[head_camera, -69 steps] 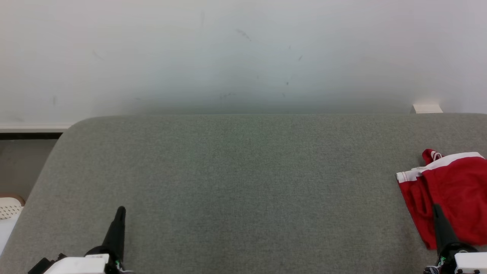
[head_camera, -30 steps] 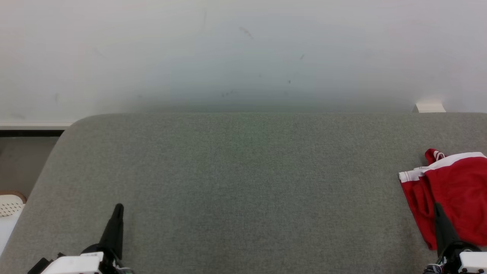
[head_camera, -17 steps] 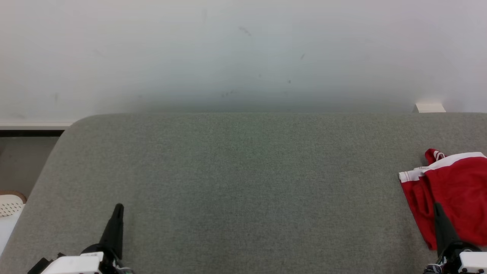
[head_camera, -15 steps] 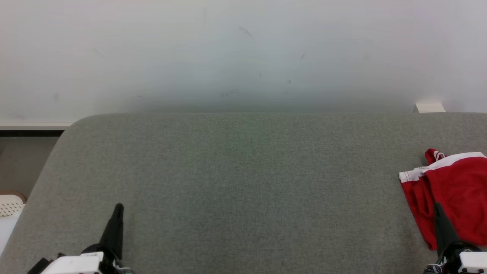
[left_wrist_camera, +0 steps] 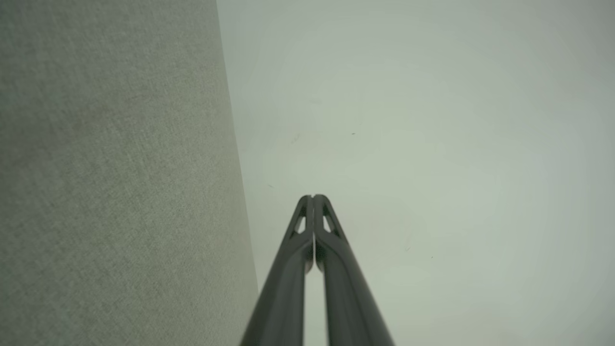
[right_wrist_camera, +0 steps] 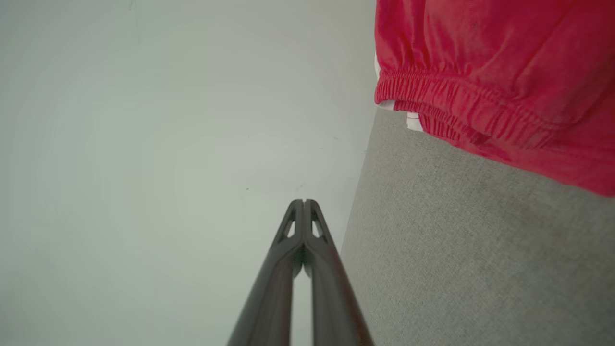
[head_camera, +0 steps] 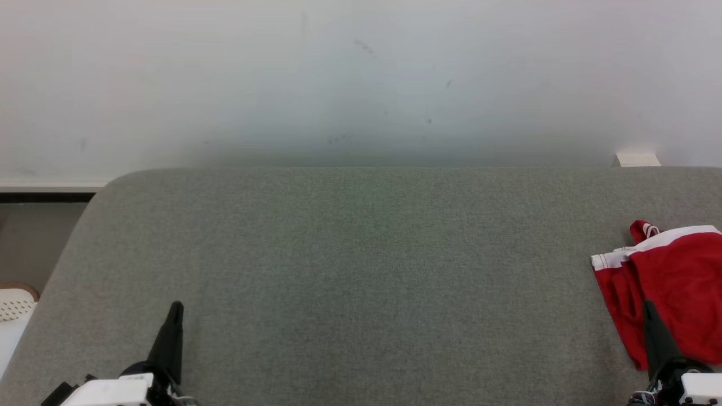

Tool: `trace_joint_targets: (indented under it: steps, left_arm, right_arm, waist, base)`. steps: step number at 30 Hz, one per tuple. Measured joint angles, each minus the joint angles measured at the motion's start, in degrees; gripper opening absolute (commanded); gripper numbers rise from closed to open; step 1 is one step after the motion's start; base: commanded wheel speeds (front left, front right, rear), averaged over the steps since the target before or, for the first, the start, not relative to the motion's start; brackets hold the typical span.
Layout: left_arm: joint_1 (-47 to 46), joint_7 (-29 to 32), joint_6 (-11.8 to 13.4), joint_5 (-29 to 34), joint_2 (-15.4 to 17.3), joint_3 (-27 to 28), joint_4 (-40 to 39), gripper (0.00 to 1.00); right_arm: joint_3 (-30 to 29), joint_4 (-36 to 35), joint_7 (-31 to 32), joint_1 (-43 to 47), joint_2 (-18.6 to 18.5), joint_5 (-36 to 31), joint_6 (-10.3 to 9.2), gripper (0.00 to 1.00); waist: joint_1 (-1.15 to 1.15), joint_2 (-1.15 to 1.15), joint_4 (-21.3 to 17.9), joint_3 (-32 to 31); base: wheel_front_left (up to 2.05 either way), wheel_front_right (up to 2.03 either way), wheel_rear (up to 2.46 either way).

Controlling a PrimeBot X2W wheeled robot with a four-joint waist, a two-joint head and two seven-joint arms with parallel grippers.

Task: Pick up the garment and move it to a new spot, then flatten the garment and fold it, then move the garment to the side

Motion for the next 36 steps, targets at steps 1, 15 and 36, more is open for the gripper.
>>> trace_joint_targets:
  steps: [1, 15, 36]
  left_arm:
    - [0.00, 0.00, 0.00, 0.00, 0.00, 0.00, 0.00, 0.00]
    - [0.00, 0.00, 0.00, 0.00, 0.00, 0.00, 0.00, 0.00]
    - [0.00, 0.00, 0.00, 0.00, 0.00, 0.00, 0.00, 0.00]
  right_arm:
    - [0.00, 0.00, 0.00, 0.00, 0.00, 0.00, 0.00, 0.00]
    - [0.01, 0.00, 0.00, -0.01, 0.00, 0.00, 0.00, 0.00]
    - [0.01, -0.01, 0.00, -0.01, 0.01, 0.00, 0.00, 0.00]
  waist:
    - [0.00, 0.00, 0.00, 0.00]
    - [0.00, 0.00, 0.00, 0.00]
    - [0.00, 0.00, 0.00, 0.00]
  base:
    - [0.00, 0.00, 0.00]
    - [0.00, 0.00, 0.00]
    - [0.00, 0.00, 0.00]
